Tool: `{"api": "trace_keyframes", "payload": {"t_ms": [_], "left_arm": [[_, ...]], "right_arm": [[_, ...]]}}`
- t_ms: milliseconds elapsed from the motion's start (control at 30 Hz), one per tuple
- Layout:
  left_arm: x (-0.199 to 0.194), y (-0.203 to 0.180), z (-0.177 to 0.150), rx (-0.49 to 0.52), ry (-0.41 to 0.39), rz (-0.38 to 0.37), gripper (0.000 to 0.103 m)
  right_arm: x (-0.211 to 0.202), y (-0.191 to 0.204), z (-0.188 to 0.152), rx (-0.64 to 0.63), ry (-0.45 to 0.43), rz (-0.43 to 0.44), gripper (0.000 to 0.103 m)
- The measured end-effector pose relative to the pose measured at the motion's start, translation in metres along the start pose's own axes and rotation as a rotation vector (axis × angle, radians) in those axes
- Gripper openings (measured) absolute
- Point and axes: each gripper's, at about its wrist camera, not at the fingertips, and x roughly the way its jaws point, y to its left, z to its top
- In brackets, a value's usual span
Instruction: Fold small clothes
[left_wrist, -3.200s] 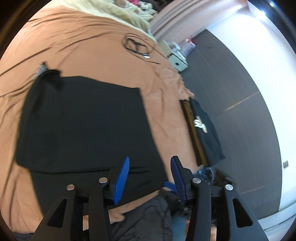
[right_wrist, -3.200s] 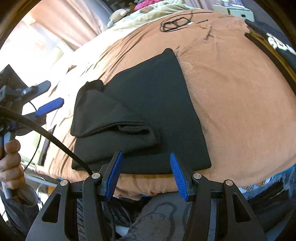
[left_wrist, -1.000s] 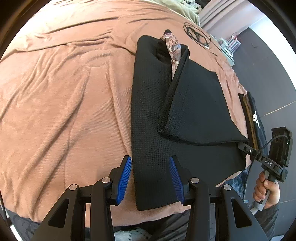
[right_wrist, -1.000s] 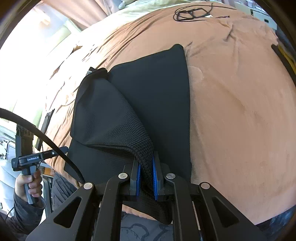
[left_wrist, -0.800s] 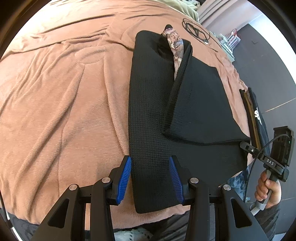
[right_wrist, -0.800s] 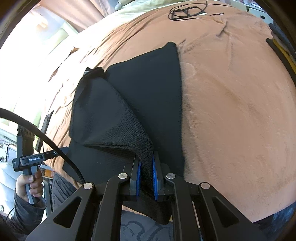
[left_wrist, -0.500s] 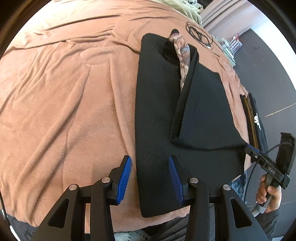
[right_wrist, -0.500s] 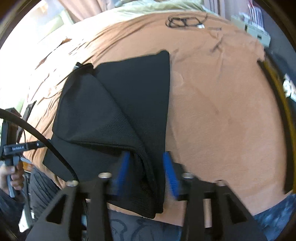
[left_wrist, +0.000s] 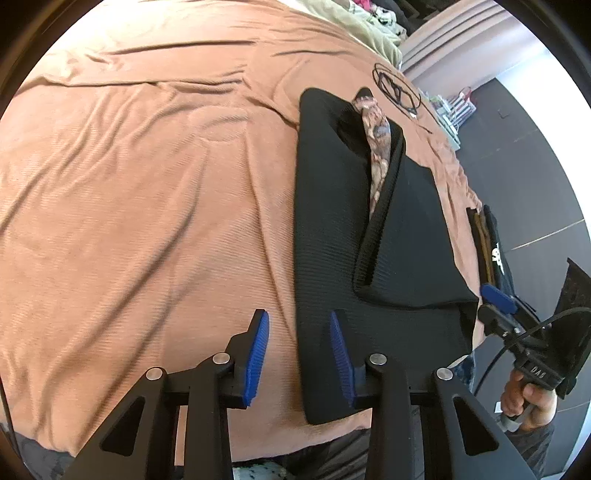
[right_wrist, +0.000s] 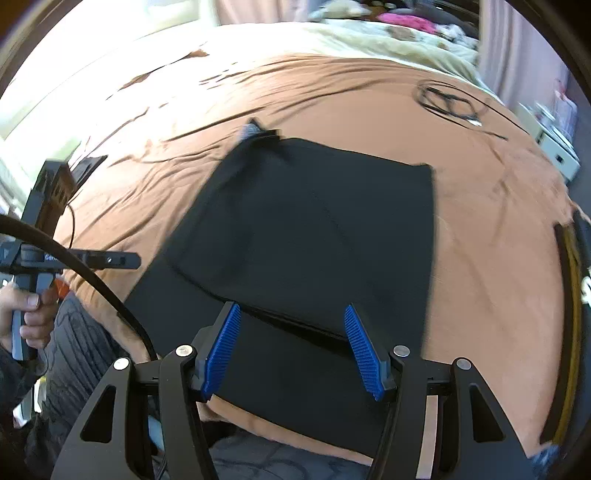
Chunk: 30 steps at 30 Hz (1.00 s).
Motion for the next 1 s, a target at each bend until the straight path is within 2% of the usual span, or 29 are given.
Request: {"api": "trace_keyframes", "payload": {"t_ms": [433,533,567,833,900,967,1000], "left_arm": [[-0.027,0.036,-0.002,-0.046,-0.034,-0.037,0.033],[-0.029,0.041,-0.003,-0.053,-0.031,-0.046,0.033],[-0.029,0.043,-0.004,-0.054,-0.029,-0.050,0.033],[-0.031,0.047,0.000,-0.065,-0.028,-0.064,0.033],[-0.031,0.046,0.002,-0.067,-0.030,-0.067,0.033],[-0.030,0.043,0.004,-0.066,-0.031,-0.067,0.033],[-0.029,0.042,0.005,-0.065,-0.031,-0.068,0.033]], "right_arm": [[0.055,0.058,0.026,-0.169,0.079,0.047,0.042],[0.065,0.065,0.030,-0.188,0.092,0.045,0.041],[0.070,0.068,0.033,-0.222,0.146,0.090,0.041],[0.111,0.089,0.034,-0.281,0.190,0.063,0.041],[0.116,0.091,0.036,-0.288,0.186,0.061,0.033],[0.116,0.089,0.043,-0.273,0.190,0.075,0.007],[0.115,0.087,0.045,-0.263,0.189,0.084,0.004]]}}
